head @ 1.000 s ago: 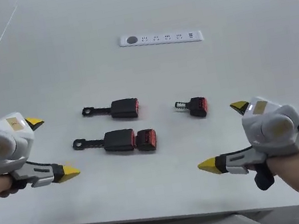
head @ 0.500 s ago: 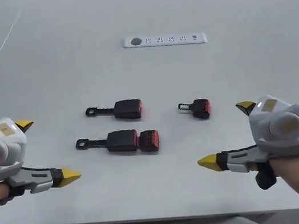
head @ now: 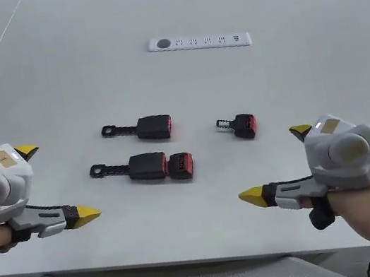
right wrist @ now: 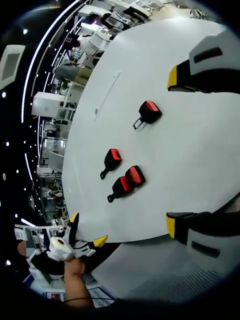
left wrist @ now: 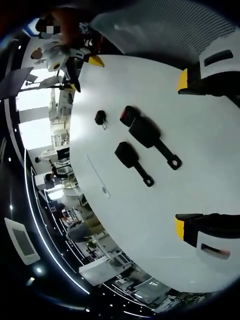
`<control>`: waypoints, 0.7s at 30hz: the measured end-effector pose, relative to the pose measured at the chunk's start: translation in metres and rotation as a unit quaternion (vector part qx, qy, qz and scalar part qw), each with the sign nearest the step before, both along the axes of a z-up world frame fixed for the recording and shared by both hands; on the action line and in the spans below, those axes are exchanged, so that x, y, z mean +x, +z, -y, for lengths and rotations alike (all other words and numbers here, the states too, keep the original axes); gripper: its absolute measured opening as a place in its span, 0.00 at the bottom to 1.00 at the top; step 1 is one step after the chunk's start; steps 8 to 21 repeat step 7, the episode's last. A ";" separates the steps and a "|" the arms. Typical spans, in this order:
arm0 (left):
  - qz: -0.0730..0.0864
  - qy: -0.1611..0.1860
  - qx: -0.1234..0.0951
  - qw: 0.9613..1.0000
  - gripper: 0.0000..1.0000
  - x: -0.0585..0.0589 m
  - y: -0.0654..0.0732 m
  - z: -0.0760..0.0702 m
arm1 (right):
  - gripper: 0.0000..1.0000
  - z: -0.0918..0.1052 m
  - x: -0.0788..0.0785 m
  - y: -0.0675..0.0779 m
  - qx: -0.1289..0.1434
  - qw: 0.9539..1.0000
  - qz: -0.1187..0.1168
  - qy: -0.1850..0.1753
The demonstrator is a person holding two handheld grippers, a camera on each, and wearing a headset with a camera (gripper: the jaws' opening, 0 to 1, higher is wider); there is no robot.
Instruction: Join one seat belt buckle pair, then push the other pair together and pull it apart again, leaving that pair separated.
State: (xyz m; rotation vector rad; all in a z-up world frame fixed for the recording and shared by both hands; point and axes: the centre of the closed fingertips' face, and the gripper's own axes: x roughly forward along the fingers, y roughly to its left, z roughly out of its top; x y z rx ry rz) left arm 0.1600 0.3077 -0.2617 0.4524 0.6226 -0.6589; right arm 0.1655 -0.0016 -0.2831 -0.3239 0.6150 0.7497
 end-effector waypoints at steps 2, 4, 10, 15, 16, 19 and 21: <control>0.003 0.000 -0.004 1.000 1.00 0.001 0.001 0.001 | 1.00 0.000 -0.002 -0.001 0.002 1.000 -0.005 -0.002; 0.003 0.003 -0.005 1.000 1.00 0.002 0.001 0.001 | 1.00 0.000 -0.004 -0.002 0.001 1.000 -0.005 -0.001; 0.003 0.005 -0.004 1.000 1.00 0.002 -0.001 -0.001 | 1.00 -0.001 -0.003 0.002 0.000 1.000 -0.001 0.000; 0.003 0.005 -0.004 1.000 1.00 0.002 -0.001 -0.001 | 1.00 -0.001 -0.003 0.002 0.000 1.000 -0.001 0.000; 0.003 0.005 -0.004 1.000 1.00 0.002 -0.001 -0.001 | 1.00 -0.001 -0.003 0.002 0.000 1.000 -0.001 0.000; 0.003 0.005 -0.004 1.000 1.00 0.002 -0.001 -0.001 | 1.00 -0.001 -0.003 0.002 0.000 1.000 -0.001 0.000; 0.003 0.005 -0.004 1.000 1.00 0.002 -0.001 -0.001 | 1.00 -0.001 -0.003 0.002 0.000 1.000 -0.001 0.000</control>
